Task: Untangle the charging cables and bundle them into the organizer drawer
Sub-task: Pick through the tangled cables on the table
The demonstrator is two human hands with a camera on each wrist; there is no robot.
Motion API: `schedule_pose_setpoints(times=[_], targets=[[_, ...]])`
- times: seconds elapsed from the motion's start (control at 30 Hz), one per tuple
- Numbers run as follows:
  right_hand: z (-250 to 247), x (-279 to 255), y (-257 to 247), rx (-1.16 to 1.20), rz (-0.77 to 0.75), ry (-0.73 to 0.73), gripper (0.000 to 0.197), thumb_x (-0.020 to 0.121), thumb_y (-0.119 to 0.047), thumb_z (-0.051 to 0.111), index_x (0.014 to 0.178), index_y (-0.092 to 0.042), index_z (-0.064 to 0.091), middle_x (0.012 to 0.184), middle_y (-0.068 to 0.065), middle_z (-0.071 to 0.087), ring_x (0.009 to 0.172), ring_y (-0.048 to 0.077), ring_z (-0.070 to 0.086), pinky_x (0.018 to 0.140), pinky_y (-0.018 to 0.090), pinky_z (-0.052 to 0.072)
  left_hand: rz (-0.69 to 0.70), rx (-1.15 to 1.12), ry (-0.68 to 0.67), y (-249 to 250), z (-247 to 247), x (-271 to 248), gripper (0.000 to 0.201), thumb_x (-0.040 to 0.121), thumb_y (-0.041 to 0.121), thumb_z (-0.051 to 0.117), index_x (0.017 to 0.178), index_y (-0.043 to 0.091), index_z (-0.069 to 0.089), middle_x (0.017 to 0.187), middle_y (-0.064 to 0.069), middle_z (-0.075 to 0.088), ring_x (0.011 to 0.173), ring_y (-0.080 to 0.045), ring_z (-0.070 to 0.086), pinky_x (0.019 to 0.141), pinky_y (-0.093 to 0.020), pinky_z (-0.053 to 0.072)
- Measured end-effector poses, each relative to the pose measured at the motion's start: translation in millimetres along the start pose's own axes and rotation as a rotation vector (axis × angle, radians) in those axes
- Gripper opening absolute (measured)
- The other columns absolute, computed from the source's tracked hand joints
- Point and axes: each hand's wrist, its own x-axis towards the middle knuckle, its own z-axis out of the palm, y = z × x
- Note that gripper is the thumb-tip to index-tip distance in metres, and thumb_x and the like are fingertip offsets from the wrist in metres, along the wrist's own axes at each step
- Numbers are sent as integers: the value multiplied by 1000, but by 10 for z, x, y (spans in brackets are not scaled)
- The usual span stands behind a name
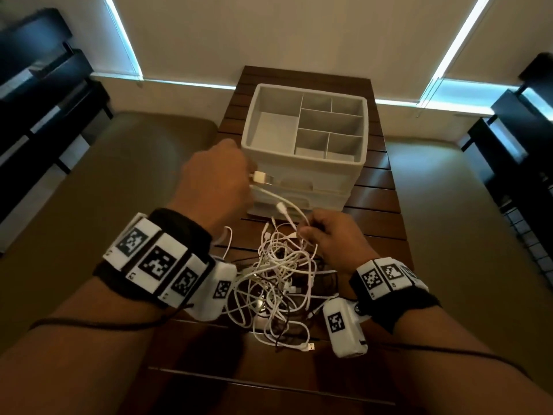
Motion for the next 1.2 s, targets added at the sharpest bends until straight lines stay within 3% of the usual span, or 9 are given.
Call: schedule_pose_setpoints(times=[0.1, 0.2, 0.37, 0.5, 0.67, 0.8, 0.9, 1.07, 1.2], targets=[[-20, 12, -112, 23, -120, 28, 14, 88, -10, 63, 93, -20, 72, 75, -5, 68, 68, 10, 62, 68, 28, 50, 217, -120, -99, 233, 175, -85, 27, 91, 43, 59, 111, 29, 70, 108, 3, 59, 92, -19, 60, 76, -34, 48], [-43, 22, -163, -40, -187, 84, 17, 88, -8, 62, 95, -20, 71, 73, -19, 61, 66, -5, 55, 64, 16, 44, 219, -89, -171, 300, 333, -111, 26, 94, 40, 54, 114, 29, 67, 94, 3, 67, 86, -20, 64, 67, -30, 41], [35, -39, 27, -91, -60, 64, 6, 88, -19, 62, 90, -15, 57, 82, 3, 65, 72, 19, 63, 70, 42, 55, 195, -62, -88, 275, 231, -101, 21, 95, 31, 53, 104, 20, 69, 68, 9, 46, 64, -15, 47, 62, -25, 36], [34, -91, 233, -152, 108, -75, 12, 86, -19, 67, 83, -11, 58, 86, 8, 66, 78, 22, 61, 77, 42, 52, 107, -141, -87, 185, -86, 26, 22, 93, 39, 59, 79, 24, 68, 57, 11, 46, 54, -3, 43, 47, -22, 25], [-5, -126, 244, -24, 119, 37, 10, 84, -17, 70, 76, -16, 64, 74, 3, 68, 73, 22, 65, 73, 43, 56, 43, -150, -197, -19, -219, 27, 35, 91, 41, 62, 63, 19, 66, 55, 2, 55, 51, -11, 49, 48, -26, 29], [-27, -67, 213, -8, 139, 100, 12, 88, -22, 66, 79, -17, 62, 73, -2, 67, 67, 15, 65, 68, 38, 58, -44, -218, -180, -175, -278, -63, 32, 90, 43, 62, 71, 19, 73, 60, -1, 63, 57, -16, 57, 57, -31, 43], [-53, -55, 178, 53, 167, 77, 14, 91, -25, 63, 82, -15, 60, 69, 1, 68, 60, 13, 65, 60, 30, 55, -99, -195, -163, -264, -291, -124, 30, 88, 41, 67, 65, 21, 68, 57, 3, 59, 57, -14, 56, 53, -26, 39], [-102, -32, -36, 117, 83, 29, 10, 86, -10, 67, 82, -19, 69, 75, 0, 69, 61, 3, 63, 55, 10, 48, -110, -199, -115, -209, -193, -188, 18, 89, 41, 65, 92, 27, 76, 61, 10, 58, 60, -9, 55, 53, -24, 34], [19, 9, -329, 329, 78, -67, 11, 89, -5, 63, 88, -14, 68, 72, 1, 67, 54, 5, 59, 52, 17, 50, -33, -186, -307, -48, -9, -229, 27, 89, 49, 61, 87, 24, 72, 70, 5, 64, 64, -11, 58, 53, -26, 36]])
